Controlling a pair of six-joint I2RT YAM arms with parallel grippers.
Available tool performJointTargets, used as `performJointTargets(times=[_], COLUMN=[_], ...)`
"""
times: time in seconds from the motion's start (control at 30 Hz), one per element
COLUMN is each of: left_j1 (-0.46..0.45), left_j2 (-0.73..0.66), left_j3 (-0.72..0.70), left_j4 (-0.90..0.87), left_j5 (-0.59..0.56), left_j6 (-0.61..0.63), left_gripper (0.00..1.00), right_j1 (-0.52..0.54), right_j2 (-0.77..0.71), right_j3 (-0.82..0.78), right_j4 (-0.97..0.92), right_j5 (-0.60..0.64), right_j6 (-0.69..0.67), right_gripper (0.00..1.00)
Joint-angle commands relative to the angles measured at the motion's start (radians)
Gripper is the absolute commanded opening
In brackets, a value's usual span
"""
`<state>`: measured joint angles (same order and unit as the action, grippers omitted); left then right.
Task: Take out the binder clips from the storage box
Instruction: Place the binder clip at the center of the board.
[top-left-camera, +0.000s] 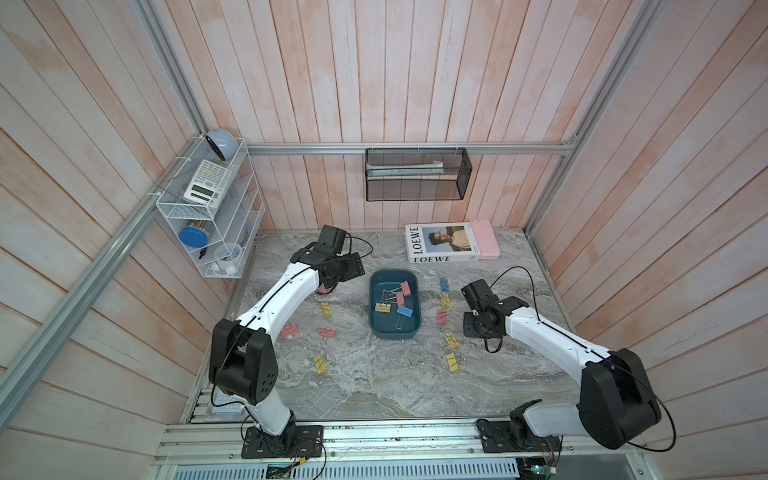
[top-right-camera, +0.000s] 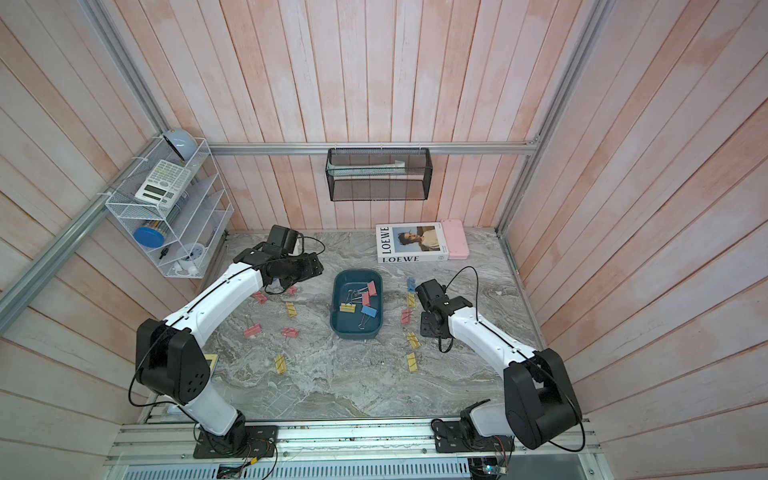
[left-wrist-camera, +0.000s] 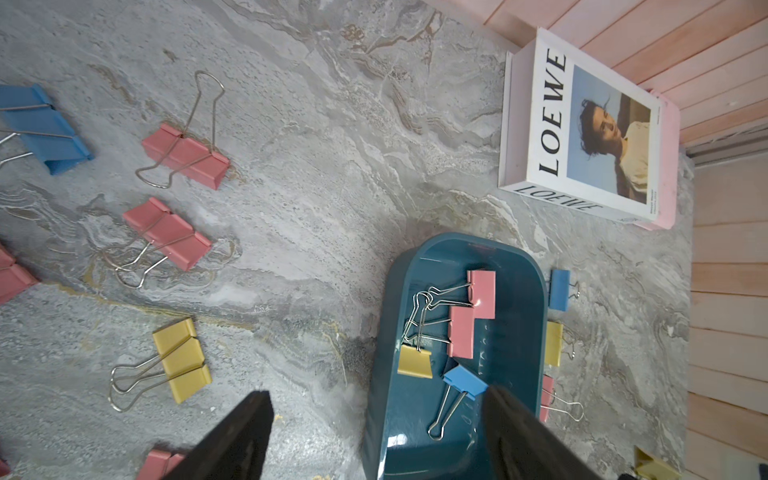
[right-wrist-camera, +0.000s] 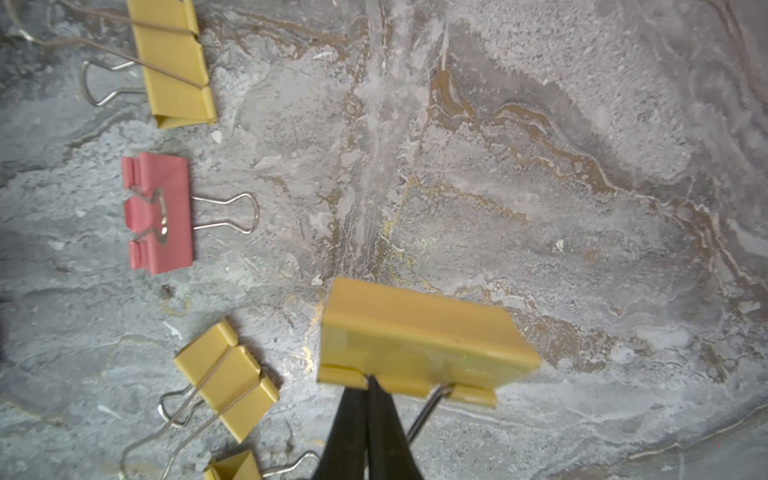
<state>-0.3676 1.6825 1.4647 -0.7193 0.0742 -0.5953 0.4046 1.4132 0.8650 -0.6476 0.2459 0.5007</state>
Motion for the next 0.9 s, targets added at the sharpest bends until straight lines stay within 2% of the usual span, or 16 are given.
performJointTargets(times=[0.0, 0.13, 0.27, 0.33, 0.37, 0.67, 0.7, 0.87], left_j1=[-0.033, -0.062, -0.086, -0.092, -0.094, -0.103, -0.103, -0.121], left_j2=[0.019, 0.022, 0.020, 0.022, 0.023, 0.019, 0.022, 0.068], left_j3=[0.027, 0.022, 0.017, 0.019, 0.019, -0.026, -0.027, -0.009], left_j4=[-0.020, -0.022, -0.030, -0.040, -0.045, 0.015, 0.023, 0.040], left_j5=[-0.024, -0.023, -0.028, -0.031, -0.034, -0.005, 0.000, 0.027], left_j6=[0.002, -0.003, -0.003, -0.002, -0.002, -0.026, -0.030, -0.030], left_gripper=[0.85, 0.85, 0.85, 0.89, 1.00, 1.00, 1.00, 1.00], right_j1=[-0.035, -0.070, -0.090, -0.101, -0.108, -0.150, -0.153, -0.159], right_j2=[0.088, 0.258, 0.408, 0.457, 0.478, 0.627, 0.637, 0.631], right_j3=[0.059, 0.203, 0.333, 0.375, 0.394, 0.563, 0.576, 0.593], right_j4=[0.096, 0.082, 0.066, 0.070, 0.071, 0.034, 0.029, 0.009], right_j5=[-0.029, -0.091, -0.099, -0.108, -0.112, -0.138, -0.137, -0.149], right_j6=[-0.013, -0.052, -0.063, -0.069, -0.073, -0.136, -0.140, -0.155], right_gripper=[0.00, 0.00, 0.00, 0.00, 0.00, 0.00, 0.02, 0.29])
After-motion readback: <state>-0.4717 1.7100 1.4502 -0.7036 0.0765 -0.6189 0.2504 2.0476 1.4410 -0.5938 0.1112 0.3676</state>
